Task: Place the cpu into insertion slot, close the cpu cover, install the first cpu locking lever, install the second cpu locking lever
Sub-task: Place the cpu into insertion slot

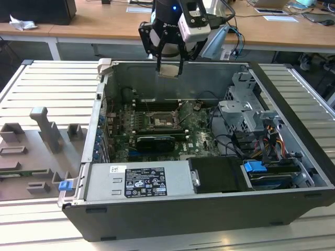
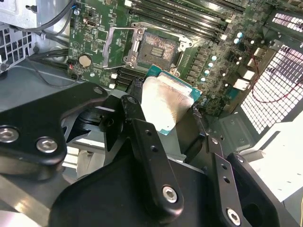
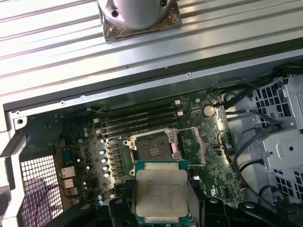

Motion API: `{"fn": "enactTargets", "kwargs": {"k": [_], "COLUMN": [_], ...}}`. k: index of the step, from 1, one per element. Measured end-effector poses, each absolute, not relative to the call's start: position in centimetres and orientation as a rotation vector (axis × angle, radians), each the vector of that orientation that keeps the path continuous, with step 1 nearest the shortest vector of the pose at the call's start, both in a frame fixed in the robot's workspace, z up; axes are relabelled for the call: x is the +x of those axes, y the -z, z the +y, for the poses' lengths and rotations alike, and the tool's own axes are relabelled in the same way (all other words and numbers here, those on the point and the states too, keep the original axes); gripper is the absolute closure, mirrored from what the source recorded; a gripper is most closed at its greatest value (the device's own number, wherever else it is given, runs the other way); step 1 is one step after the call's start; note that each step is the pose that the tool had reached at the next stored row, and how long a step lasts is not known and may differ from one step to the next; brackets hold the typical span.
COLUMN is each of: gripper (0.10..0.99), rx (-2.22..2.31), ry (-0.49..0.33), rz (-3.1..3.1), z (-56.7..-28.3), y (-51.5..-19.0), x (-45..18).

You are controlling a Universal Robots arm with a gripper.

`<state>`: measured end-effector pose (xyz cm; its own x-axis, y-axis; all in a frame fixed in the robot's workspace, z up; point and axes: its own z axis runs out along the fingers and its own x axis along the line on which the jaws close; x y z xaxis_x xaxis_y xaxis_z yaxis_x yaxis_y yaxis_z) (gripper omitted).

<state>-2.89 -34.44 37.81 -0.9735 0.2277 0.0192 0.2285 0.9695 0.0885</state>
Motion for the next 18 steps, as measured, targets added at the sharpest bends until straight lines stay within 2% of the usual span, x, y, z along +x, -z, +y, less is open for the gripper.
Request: {"fn": "enactTargets", "kwargs": {"k": [18], "gripper": [0.557], "rx": [-0.536], "ry": [0.132], "rz": [-3.09], "z": [-34.44], "y": [-37.65], "x": [-2.9]}}
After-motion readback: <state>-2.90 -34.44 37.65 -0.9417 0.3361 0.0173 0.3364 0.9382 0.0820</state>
